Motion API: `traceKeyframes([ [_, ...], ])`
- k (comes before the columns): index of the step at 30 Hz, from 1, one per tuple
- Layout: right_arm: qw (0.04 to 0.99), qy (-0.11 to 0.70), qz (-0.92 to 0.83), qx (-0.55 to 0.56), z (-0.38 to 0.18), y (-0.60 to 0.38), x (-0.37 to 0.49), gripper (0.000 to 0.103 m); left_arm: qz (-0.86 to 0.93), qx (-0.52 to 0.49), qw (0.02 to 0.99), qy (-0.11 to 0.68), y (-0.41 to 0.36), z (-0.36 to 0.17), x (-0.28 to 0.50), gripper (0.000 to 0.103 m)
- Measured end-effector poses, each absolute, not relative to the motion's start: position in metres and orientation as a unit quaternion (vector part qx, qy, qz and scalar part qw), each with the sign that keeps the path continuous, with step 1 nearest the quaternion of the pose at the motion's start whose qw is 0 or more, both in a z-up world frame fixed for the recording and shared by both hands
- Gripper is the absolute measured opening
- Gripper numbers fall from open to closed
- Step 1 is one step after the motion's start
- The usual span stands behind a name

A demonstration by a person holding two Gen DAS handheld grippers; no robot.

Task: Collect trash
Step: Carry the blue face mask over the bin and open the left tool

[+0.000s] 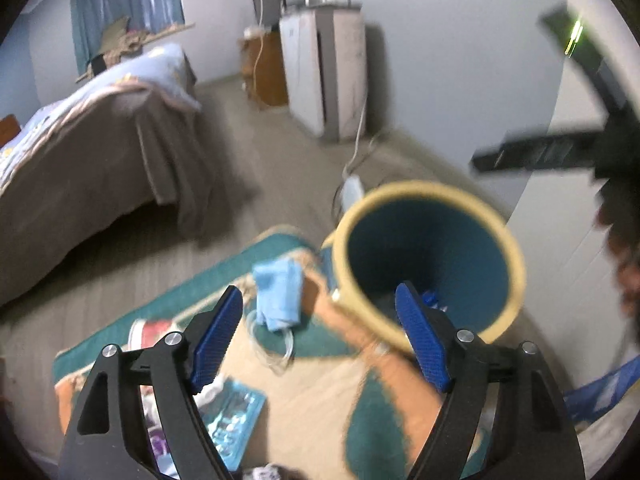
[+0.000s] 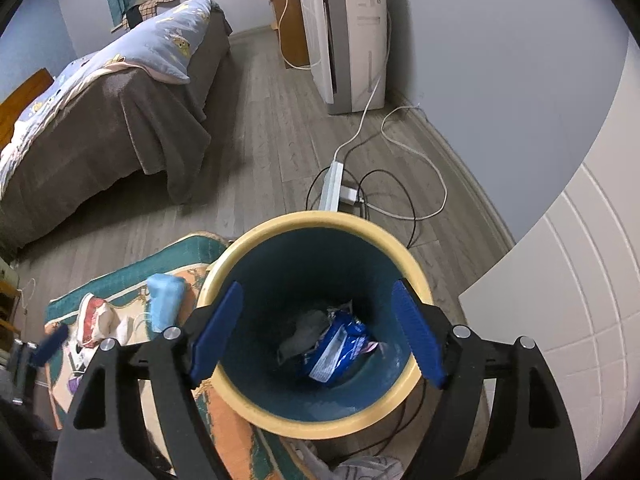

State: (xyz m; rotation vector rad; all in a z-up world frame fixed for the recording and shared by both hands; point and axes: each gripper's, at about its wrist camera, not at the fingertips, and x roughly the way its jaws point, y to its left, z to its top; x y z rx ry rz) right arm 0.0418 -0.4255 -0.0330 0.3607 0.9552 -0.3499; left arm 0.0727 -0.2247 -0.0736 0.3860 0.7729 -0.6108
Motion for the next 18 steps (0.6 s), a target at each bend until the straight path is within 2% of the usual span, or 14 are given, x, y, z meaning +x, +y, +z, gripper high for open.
traceKeyframes([
  [6, 0.856, 0.458, -0.160, 0.179, -0.037, -0.428, 0.045, 0.076, -0.255, 0.224, 0.847, 0.409, -0.225, -0.109, 0.096, 0.079],
  [14, 0.853, 0.469, -0.146, 0.173, -0.049, -0.430, 0.060, 0.076, -0.227, 0.207, 0.836, 0.455, -0.228, -0.144, 0.146, 0.078],
  [15, 0.853, 0.470, -0.144, 0.174, -0.050, -0.430, 0.061, 0.076, -0.225, 0.211, 0.833, 0.459, -0.230, -0.150, 0.150, 0.077],
  [18, 0.855, 0.472, -0.134, 0.170, -0.052, -0.425, 0.067, 0.076, -0.215, 0.236, 0.818, 0.479, -0.235, -0.173, 0.161, 0.060],
])
